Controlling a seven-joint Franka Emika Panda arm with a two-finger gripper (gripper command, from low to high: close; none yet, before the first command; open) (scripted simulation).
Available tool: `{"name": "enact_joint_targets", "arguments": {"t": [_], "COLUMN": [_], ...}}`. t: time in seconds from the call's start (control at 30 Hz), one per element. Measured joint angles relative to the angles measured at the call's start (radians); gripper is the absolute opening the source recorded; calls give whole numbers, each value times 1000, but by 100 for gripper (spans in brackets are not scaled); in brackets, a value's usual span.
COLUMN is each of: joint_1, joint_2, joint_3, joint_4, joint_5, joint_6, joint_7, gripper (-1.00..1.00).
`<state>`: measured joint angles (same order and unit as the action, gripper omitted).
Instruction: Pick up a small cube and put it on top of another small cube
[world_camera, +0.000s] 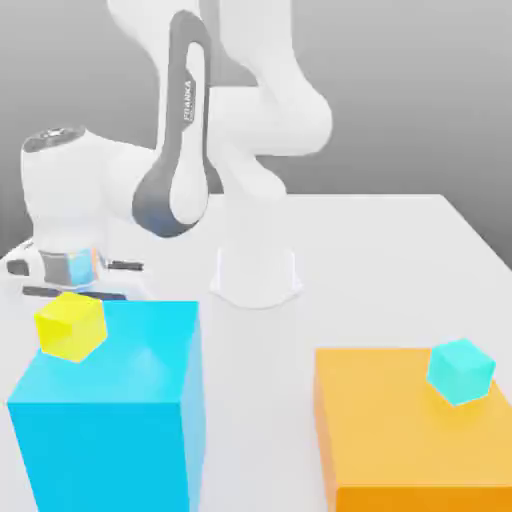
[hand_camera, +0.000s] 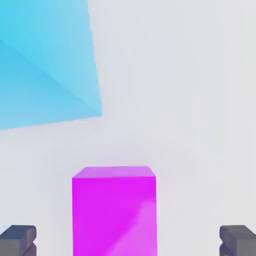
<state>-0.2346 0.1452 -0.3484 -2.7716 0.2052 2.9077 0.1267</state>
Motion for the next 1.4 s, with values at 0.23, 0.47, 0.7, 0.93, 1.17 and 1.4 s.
{"name": "enact_joint_targets", "arguments": {"t": [0.23, 0.47, 0.7, 0.93, 1.17, 1.4], "joint_1": [-151, -97, -77, -134, -67, -2], "joint_2": [138, 58, -122, -226, -290, -307], "joint_3": [185, 108, 34, 12, 86, 198], "joint_4": [30, 11, 27, 229, 417, 527], "joint_5": [143, 41, -184, -217, -225, -225], "joint_6": [106, 45, -90, -338, -635, -822], "joint_7": [-109, -32, 34, 169, 431, 659], "gripper": [-100, -100, -100, -100, -100, -100]}}
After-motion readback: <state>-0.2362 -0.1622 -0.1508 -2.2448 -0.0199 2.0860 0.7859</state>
